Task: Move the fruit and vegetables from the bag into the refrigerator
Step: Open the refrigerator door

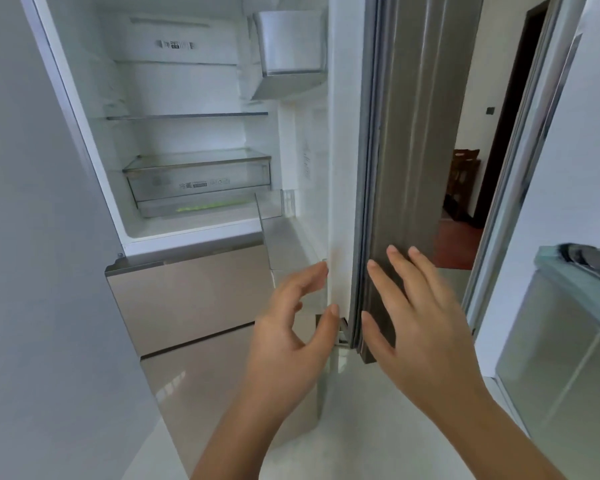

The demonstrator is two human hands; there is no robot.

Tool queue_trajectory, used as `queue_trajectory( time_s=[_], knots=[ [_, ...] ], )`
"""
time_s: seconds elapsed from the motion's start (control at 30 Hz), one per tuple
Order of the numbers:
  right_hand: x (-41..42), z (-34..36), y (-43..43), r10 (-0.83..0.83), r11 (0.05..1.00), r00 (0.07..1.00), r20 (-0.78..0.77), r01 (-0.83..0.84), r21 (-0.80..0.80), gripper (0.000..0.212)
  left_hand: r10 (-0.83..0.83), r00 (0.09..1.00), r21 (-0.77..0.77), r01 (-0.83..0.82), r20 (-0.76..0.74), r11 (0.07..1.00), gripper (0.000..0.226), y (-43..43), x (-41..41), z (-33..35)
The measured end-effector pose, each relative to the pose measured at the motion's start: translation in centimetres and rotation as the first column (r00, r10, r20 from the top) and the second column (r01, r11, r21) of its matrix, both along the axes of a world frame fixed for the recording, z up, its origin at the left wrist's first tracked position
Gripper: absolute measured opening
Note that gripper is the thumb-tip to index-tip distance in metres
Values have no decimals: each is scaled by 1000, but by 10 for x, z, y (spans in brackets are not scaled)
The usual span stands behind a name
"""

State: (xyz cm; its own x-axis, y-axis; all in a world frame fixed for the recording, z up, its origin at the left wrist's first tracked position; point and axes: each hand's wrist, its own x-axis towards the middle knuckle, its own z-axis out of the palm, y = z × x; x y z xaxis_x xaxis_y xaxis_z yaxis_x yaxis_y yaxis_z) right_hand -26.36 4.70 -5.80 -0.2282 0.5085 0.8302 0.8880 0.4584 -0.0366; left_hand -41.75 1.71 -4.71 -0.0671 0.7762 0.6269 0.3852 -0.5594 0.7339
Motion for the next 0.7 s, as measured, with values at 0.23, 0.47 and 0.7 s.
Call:
queue_trajectory(
  time_s=[0.23, 0.47, 0.7],
  knots=[
    [38, -3, 17, -107, 994, 994, -2, 107, -28, 51, 161, 931, 109, -132, -327, 985, 46, 10, 12, -4],
    [77, -7, 43, -191, 978, 982, 14, 191, -88, 54, 331, 788, 304, -191, -519, 933, 44, 29, 31, -5],
    [106, -4, 69, -251, 959, 967, -35, 243, -144, 58, 376, 702, 347, -193, -605, 918, 44, 46, 44, -6]
  ],
)
